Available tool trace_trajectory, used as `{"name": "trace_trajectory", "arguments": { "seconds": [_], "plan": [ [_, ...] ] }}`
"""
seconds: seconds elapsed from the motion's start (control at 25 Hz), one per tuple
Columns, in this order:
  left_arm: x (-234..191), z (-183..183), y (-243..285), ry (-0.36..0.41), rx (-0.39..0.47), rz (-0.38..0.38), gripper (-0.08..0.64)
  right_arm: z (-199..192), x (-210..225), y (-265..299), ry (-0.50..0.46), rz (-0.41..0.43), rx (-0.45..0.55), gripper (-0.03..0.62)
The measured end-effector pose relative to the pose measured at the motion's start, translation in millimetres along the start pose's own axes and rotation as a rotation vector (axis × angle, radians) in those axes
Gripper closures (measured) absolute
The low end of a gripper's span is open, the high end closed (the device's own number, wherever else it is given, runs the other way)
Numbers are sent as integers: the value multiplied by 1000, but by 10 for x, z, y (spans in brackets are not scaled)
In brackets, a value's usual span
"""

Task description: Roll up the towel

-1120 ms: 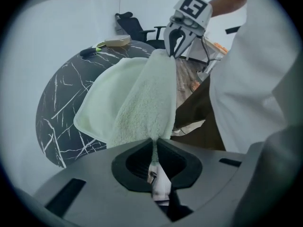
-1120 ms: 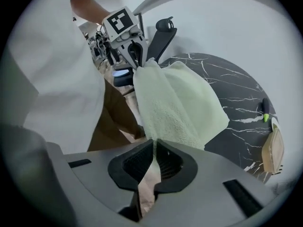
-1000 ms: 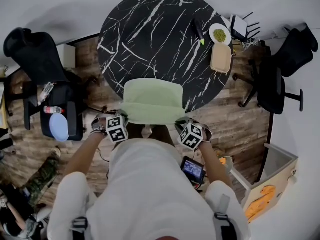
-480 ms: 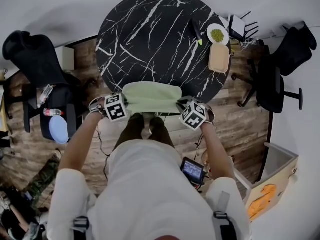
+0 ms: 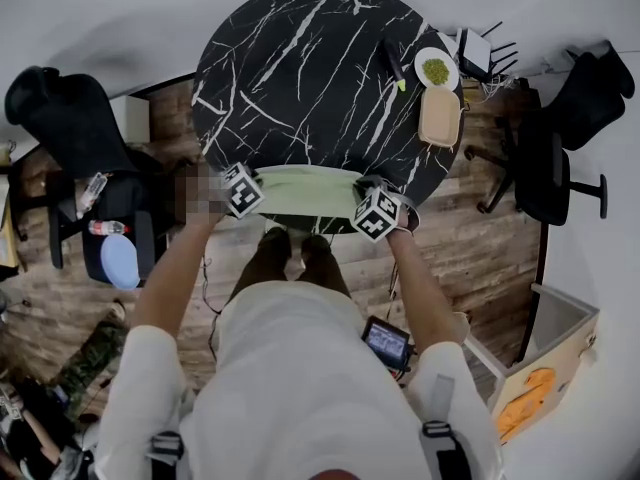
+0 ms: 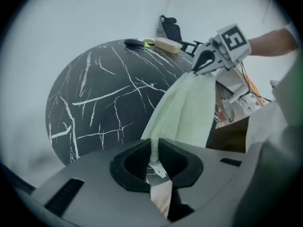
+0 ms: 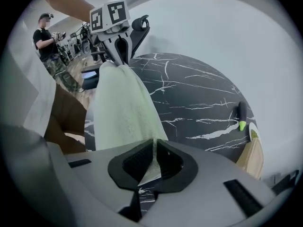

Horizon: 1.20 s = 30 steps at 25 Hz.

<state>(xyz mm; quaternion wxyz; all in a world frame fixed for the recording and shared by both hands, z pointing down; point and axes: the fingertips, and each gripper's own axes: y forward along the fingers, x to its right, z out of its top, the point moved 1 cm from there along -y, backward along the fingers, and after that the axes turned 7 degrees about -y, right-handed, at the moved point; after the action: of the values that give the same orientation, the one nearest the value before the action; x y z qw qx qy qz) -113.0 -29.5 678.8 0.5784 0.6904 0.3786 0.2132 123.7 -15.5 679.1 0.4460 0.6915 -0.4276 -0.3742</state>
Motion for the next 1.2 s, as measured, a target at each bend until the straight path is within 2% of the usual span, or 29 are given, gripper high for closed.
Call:
{"name": "trace_trajectory", "arguments": {
  "seconds": [0.16,0.24,0.32,0.4,0.44,0.48,0.6,0.68,0.76,0.84,0.88,1.0,1.2],
  "plan": [
    [-215,23,-44,-135,85,99,498,9,81,3,20,-107,25,565],
    [-327,35,-153,-216,150,119,475,39,199,-139,43,-174,64,544],
    [-382,6,-331,-251,202,140,466,56,318,-359,64,-237,110,522],
    [-382,-50,-543,-201,234,207,486,45,360,-612,91,-290,153,533],
    [-336,-81,-630,-157,240,238,504,37,318,-718,114,-298,175,577],
    [-250,-103,-691,-113,245,250,547,36,224,-783,147,-280,199,595],
    [162,-65,-699,-14,237,191,557,74,-191,-718,260,-146,253,597],
    [388,14,-592,65,206,172,557,95,-368,-563,207,-123,210,597],
    [481,10,-376,131,134,165,558,104,-430,-359,137,-116,157,597],
    [452,-149,-93,126,48,147,558,76,-424,-149,125,-95,118,597],
    [425,-244,19,91,29,132,558,68,-402,-73,125,-87,107,597],
    [389,-329,105,-22,58,103,558,88,-285,32,133,-81,95,597],
    [403,-282,97,-2,41,100,558,72,-260,48,152,-69,101,597]
  ]
}}
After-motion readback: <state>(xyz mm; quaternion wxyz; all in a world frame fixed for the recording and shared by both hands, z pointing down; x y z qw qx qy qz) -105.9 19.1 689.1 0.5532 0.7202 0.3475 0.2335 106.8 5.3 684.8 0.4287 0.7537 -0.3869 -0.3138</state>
